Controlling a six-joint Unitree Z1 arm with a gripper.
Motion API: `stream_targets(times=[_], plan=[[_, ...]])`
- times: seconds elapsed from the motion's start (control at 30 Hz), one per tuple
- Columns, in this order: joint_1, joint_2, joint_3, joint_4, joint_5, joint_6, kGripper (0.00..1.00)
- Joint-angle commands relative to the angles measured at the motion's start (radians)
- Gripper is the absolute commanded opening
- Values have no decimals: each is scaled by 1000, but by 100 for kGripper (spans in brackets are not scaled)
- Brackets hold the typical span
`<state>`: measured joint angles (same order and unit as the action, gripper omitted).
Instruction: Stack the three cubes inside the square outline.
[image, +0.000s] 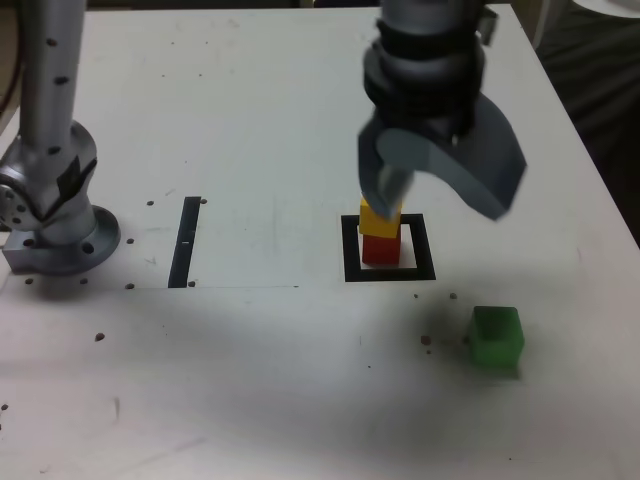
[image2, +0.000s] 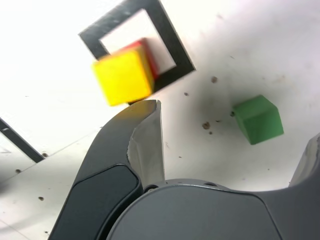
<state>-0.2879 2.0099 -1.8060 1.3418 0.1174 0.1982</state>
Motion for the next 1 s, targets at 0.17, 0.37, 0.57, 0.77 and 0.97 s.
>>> stream_targets(times=[0.17,0.37,0.57,0.77,0.97], plan=[[-45,97,-112,45,-16,-98,100],[-64,161,-166,64,-71,-257,99],[-66,216,-219,72,-119,-321,99],[-66,267,-242,86,-151,-350,99],[-66,322,-267,97,-178,-370,97]])
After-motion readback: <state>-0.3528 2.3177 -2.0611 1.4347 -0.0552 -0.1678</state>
